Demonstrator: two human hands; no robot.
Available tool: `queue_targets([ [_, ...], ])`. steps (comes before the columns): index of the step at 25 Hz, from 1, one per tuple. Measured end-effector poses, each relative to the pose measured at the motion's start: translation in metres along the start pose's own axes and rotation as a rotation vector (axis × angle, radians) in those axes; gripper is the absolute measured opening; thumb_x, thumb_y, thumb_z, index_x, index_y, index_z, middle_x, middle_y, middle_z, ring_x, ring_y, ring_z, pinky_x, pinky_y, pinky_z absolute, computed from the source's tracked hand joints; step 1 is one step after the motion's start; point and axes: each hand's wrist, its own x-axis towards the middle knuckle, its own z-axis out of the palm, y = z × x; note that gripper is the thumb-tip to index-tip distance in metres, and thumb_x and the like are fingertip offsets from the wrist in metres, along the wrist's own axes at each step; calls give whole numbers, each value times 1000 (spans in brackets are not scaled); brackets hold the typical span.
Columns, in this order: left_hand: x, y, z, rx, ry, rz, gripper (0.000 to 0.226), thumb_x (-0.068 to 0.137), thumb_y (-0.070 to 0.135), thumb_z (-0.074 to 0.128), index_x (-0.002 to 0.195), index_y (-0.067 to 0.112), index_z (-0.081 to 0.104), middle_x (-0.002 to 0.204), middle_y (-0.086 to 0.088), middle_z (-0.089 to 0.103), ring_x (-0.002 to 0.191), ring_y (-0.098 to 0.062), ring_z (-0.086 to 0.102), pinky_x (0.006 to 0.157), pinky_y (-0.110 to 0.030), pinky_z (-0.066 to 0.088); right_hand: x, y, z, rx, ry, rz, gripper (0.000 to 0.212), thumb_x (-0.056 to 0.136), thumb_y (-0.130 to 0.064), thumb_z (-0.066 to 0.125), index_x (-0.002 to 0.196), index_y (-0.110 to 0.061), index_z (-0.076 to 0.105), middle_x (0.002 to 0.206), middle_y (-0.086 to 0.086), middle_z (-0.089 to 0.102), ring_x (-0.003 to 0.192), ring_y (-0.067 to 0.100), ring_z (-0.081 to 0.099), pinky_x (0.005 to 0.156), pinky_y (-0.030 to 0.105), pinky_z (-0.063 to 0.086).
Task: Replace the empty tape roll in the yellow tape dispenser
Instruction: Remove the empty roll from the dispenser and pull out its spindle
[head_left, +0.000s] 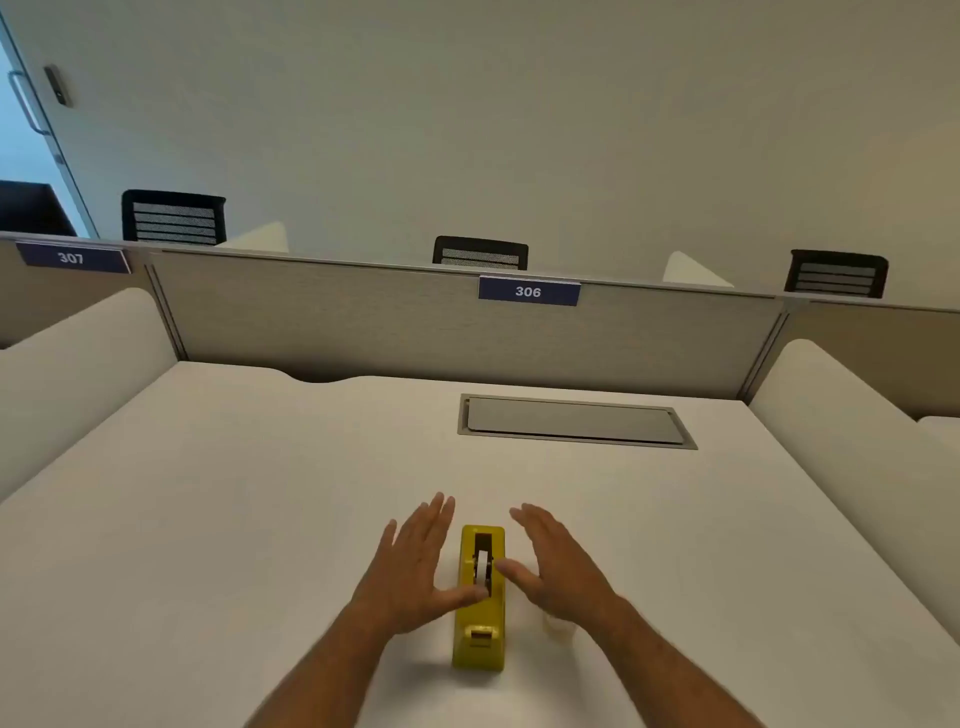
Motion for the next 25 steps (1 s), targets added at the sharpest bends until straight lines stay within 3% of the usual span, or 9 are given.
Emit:
queue_targets([
  [4, -1, 7, 12, -151, -58, -12, 119, 57, 97, 39, 150, 38, -9, 163, 12, -4, 151, -14, 3, 122, -44, 7, -2, -10, 10, 18, -57, -22, 73, 85, -63, 58, 146, -32, 33, 159, -7, 27, 144, 14, 28, 115, 32, 31],
  [10, 3, 12, 22, -226, -85, -44, 124, 51, 97, 47, 151, 39, 1, 163, 12, 7, 150, -13, 10, 121, -44, 13, 1, -20, 9, -15, -63, -37, 65, 80, -60, 65, 137, -33, 46, 149, -8, 36, 129, 14, 44, 102, 30, 46],
  [20, 6, 14, 23, -289, -88, -59, 128, 46, 90, 61, 151, 37, 11, 161, 13, 19, 146, -12, 24, 118, -37, 27, 14, -26, 8, -89, -58, 1, 52, 73, -52, 71, 122, -36, 61, 132, -7, 43, 106, 15, 56, 75, 24, 47],
  [25, 4, 14, 22, -303, -82, -63, 127, 46, 88, 63, 151, 38, 12, 160, 13, 21, 145, -11, 27, 117, -34, 30, 20, -29, 11, -72, -27, 1, 49, 76, -50, 72, 121, -34, 62, 127, -7, 51, 104, 15, 57, 80, 26, 52],
])
